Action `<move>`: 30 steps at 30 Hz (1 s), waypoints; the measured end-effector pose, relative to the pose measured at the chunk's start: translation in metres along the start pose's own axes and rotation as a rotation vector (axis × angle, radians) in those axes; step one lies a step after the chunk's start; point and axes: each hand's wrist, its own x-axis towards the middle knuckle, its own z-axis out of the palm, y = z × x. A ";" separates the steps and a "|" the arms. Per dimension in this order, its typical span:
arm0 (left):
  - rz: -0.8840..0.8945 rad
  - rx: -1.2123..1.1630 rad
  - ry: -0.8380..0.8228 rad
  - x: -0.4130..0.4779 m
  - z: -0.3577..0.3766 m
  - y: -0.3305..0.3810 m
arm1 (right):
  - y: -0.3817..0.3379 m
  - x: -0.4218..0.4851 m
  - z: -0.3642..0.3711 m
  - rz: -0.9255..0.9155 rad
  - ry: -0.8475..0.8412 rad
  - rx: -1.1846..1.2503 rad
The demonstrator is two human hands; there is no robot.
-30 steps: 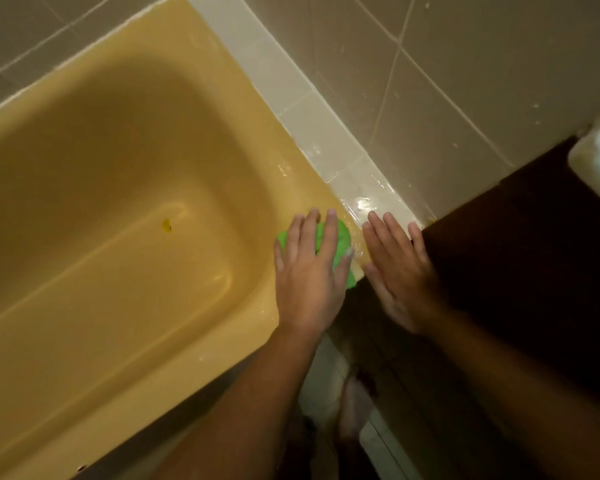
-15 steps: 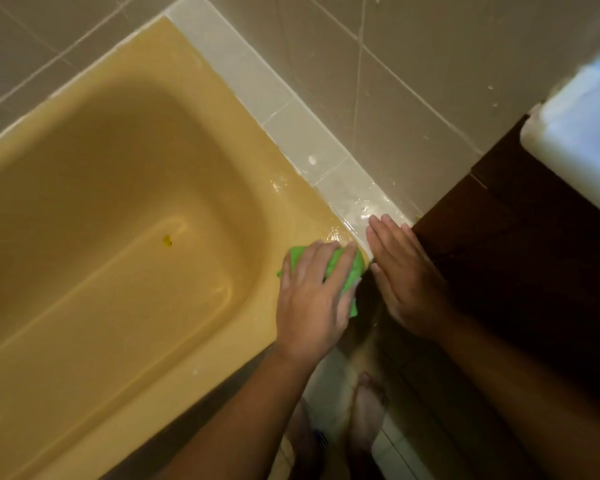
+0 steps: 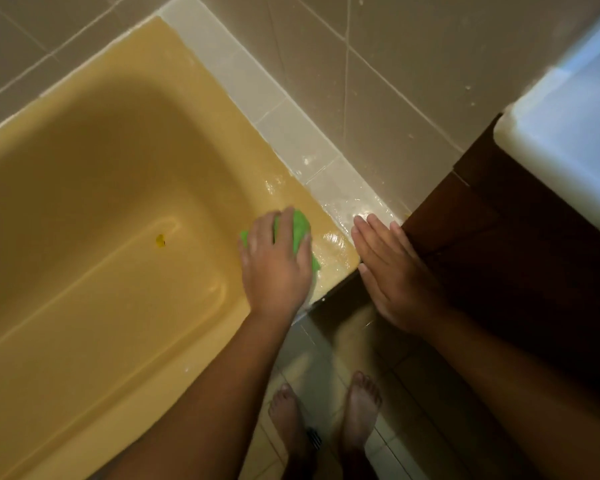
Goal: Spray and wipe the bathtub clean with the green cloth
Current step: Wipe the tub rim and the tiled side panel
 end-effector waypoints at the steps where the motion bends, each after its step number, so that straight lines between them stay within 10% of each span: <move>1: -0.098 0.031 0.036 0.011 0.004 0.020 | -0.001 0.001 0.002 -0.004 0.001 -0.011; 7: 0.219 0.068 -0.050 -0.042 -0.005 0.024 | 0.007 -0.002 0.000 -0.018 -0.055 -0.005; 13: -0.207 0.093 0.071 0.007 0.007 0.025 | -0.004 0.002 0.011 0.036 -0.042 -0.081; 18: 0.227 0.097 -0.046 -0.017 -0.002 0.030 | 0.004 0.000 0.010 -0.004 -0.035 -0.064; 25: -0.265 0.146 0.058 -0.045 0.000 0.012 | -0.007 0.004 0.009 0.010 -0.079 -0.155; 30: 0.097 0.120 0.002 0.012 0.007 0.042 | 0.002 -0.001 0.014 -0.011 -0.049 -0.115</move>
